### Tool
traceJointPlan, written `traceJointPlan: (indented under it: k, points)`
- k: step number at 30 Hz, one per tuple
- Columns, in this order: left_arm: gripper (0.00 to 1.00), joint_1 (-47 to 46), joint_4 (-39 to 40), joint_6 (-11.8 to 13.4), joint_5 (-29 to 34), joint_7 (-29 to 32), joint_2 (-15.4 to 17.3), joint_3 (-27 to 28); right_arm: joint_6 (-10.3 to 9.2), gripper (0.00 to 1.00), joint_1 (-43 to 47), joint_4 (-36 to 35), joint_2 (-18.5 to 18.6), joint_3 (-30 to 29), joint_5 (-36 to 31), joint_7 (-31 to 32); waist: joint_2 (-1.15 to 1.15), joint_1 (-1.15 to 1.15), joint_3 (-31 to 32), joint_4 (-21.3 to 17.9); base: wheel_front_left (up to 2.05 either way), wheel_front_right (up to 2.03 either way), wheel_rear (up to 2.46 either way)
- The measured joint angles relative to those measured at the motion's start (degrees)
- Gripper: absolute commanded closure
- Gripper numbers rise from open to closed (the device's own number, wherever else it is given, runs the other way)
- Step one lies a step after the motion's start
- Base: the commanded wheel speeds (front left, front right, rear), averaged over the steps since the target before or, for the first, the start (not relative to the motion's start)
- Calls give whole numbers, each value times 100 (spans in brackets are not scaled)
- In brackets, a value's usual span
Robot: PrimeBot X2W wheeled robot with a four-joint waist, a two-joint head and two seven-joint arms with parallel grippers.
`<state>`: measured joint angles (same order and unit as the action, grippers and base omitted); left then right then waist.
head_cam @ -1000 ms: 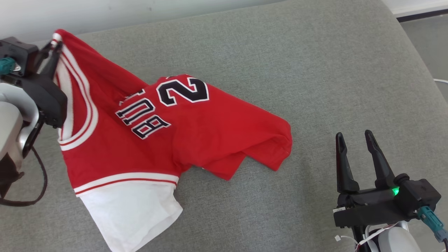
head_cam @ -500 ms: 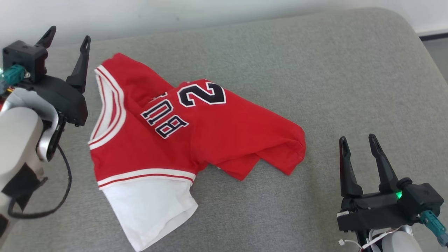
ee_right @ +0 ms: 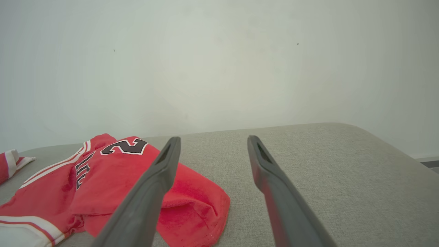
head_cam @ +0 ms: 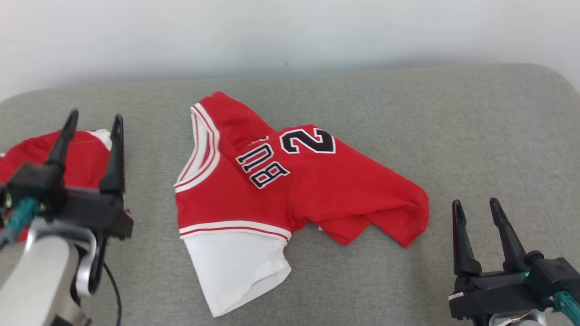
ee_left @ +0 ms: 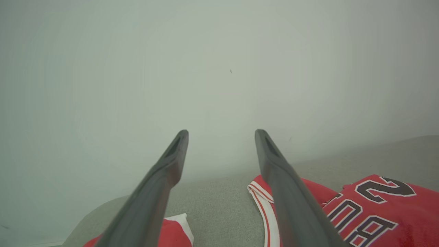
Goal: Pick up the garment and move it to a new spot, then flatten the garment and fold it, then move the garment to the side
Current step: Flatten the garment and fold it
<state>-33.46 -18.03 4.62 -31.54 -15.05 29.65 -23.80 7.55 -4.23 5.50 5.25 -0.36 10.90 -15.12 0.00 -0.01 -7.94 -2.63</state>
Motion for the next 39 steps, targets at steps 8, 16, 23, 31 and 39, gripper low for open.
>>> traceJointPlan:
  k: [8,16,23,31,39]
  points:
    - [0,1424,649,-10,548,0,-509,837,0,0,199,47,12,-155,-1,0,0,0,286,410,0,0,0]
    - [0,2391,1129,-168,960,0,-1001,1435,0,0,310,163,32,-160,9,0,0,-1,518,662,0,0,0]
    - [0,2978,1455,-263,1228,0,-1377,1908,0,0,365,272,45,-140,48,0,0,0,623,697,0,0,0]
    - [0,3380,1534,-561,1486,0,-1772,2196,0,0,458,364,83,-137,68,0,0,0,665,671,0,0,0]
    - [0,3546,1363,-770,1775,0,-2062,2352,0,0,563,403,90,-101,67,0,0,0,696,588,0,0,0]
